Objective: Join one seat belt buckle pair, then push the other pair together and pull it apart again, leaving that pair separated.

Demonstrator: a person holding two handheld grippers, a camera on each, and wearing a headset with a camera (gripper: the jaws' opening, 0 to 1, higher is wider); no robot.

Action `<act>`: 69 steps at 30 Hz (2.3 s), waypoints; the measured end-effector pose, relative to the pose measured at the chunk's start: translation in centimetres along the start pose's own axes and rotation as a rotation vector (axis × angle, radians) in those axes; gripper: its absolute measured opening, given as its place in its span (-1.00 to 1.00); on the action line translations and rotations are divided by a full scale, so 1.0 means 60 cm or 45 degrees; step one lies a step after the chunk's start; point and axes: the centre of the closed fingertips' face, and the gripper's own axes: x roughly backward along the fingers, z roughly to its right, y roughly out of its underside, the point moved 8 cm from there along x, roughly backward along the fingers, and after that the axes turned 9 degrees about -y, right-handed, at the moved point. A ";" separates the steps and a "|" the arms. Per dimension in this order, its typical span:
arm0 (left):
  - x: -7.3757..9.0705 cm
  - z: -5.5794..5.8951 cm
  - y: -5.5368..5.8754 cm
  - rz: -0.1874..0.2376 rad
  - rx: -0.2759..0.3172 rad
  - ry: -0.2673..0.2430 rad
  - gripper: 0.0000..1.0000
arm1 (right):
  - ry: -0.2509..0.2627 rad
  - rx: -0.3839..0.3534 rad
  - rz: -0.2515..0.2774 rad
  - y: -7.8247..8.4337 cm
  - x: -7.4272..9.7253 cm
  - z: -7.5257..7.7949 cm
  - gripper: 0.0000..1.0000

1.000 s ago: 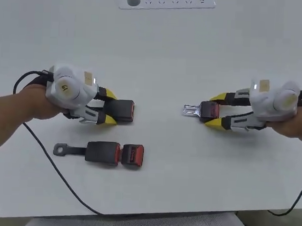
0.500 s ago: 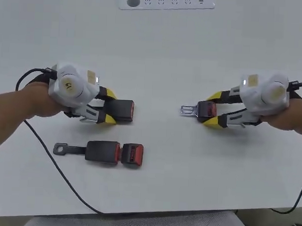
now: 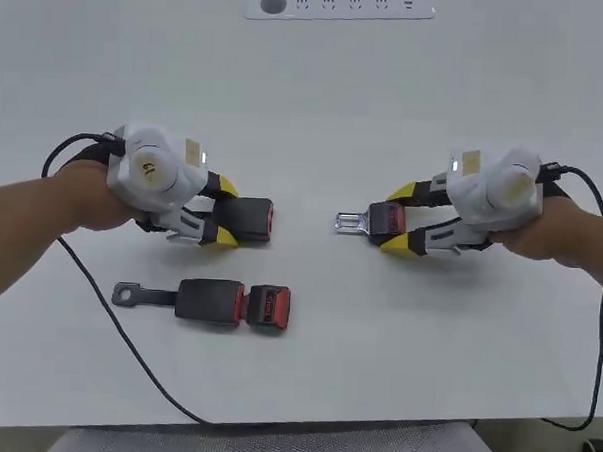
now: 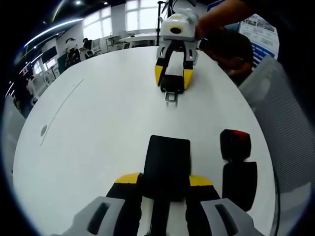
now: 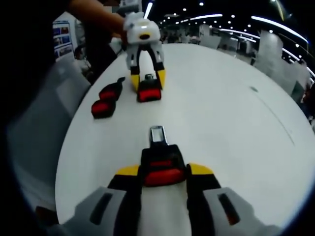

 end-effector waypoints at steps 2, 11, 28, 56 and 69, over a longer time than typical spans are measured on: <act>0.000 0.000 0.000 0.000 0.002 -0.001 -0.30 | -0.003 -0.001 -0.003 -0.005 -0.006 -0.001 -0.29; 0.000 0.000 -0.001 -0.008 -0.007 -0.005 -0.30 | -0.001 0.034 0.039 -0.040 -0.046 0.000 -0.29; -0.001 0.002 -0.003 -0.021 -0.027 -0.001 -0.31 | -0.025 0.066 0.060 -0.087 -0.108 -0.018 -0.30; -0.005 0.001 -0.005 -0.012 -0.096 0.025 -0.33 | -0.016 0.023 0.027 -0.117 -0.135 -0.006 -0.31; -0.005 0.001 -0.007 -0.013 -0.114 0.028 -0.33 | 0.022 -0.037 -0.015 -0.125 -0.138 -0.007 -0.31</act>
